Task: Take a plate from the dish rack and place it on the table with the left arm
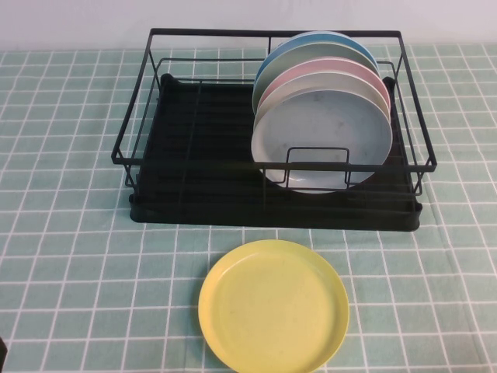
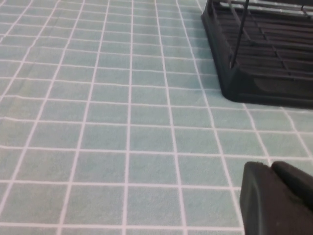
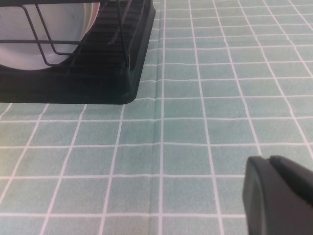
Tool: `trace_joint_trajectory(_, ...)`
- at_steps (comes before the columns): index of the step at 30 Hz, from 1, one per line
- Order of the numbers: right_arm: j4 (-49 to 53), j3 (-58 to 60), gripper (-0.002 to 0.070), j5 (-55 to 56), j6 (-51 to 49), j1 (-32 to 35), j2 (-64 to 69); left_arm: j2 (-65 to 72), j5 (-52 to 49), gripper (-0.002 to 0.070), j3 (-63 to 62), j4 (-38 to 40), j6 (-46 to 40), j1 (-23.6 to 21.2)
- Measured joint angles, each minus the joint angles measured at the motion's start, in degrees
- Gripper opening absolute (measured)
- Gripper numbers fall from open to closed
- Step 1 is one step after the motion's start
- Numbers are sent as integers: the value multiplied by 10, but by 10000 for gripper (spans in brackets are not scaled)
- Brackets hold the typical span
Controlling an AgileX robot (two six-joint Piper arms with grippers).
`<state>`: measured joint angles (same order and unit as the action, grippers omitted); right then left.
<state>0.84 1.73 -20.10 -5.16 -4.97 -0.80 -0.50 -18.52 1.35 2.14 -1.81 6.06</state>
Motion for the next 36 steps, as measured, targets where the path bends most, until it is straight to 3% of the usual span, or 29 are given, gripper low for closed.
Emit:
trace_joint_trajectory(16,0,0,-18,0,0,0,0,0,122,-4,0,231,100,0)
trace_joint_trajectory(25,0,0,-18,0,0,0,0,0,155,-4,0,294,106,0)
trace_joint_trajectory(30,0,0,-18,0,0,0,0,18,63,-4,-36,294,104,0)
trace_joint_trajectory(36,0,0,-18,0,0,0,0,167,-109,-4,-207,222,45,0)
